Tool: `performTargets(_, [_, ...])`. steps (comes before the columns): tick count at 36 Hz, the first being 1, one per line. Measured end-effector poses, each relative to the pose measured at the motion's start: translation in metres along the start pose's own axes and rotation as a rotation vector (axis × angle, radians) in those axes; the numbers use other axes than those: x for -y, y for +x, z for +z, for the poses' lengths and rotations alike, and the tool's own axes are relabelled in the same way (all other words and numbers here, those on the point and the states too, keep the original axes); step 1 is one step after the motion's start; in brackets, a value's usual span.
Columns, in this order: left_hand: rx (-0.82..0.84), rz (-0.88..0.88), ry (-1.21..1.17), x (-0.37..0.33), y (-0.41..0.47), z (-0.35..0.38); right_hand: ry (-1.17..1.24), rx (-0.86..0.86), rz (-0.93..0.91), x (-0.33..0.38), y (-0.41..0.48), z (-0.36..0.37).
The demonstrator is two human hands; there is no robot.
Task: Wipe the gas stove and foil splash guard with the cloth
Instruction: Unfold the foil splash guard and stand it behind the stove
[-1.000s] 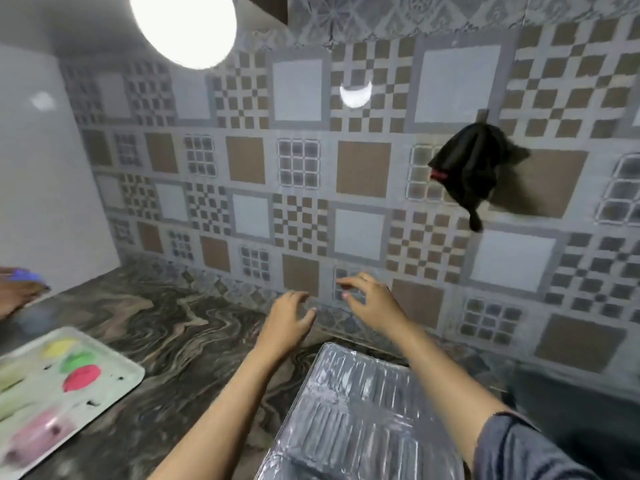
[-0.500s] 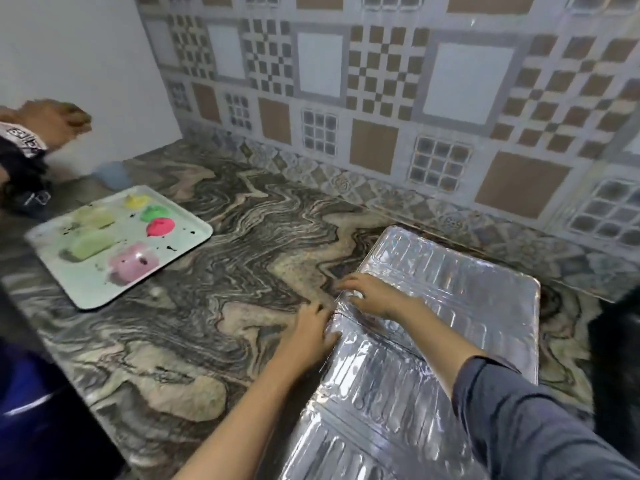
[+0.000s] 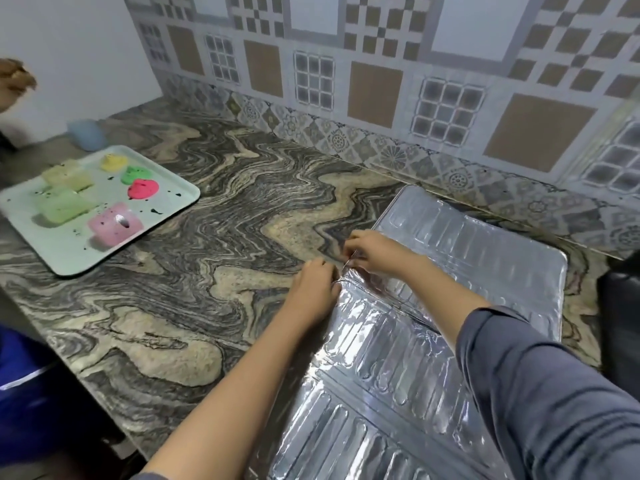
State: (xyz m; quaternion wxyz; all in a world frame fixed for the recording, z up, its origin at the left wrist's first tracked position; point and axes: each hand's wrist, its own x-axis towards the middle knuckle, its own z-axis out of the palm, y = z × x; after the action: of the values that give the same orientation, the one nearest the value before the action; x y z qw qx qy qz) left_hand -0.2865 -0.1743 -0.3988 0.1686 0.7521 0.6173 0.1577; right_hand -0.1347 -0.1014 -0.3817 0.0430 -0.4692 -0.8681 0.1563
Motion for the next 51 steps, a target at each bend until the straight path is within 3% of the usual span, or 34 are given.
performTargets(10, [-0.073, 0.062, -0.081, -0.013, 0.014, -0.047, -0.117, -0.092, 0.033, 0.023, -0.002, -0.059])
performTargets(22, [-0.283, 0.298, -0.061, -0.057, 0.021, -0.182, -0.132, -0.363, 0.027, 0.080, -0.021, -0.188])
performTargets(30, [-0.380, 0.450, -0.095, -0.096, 0.008, -0.252, 0.018, -0.536, 0.041, 0.092, -0.038, -0.246])
performTargets(38, [-0.491, 0.545, -0.090, -0.112, -0.021, -0.262, 0.138, -0.657, 0.043, 0.081, -0.058, -0.260])
performTargets(43, [-0.466, 0.502, -0.113, -0.106, -0.042, -0.254, 0.193, -0.687, 0.065, 0.071, -0.064, -0.258])
performTargets(51, [-0.489, 0.235, -0.104, -0.093, -0.054, -0.239, 0.200, -0.687, 0.061, 0.061, -0.067, -0.245])
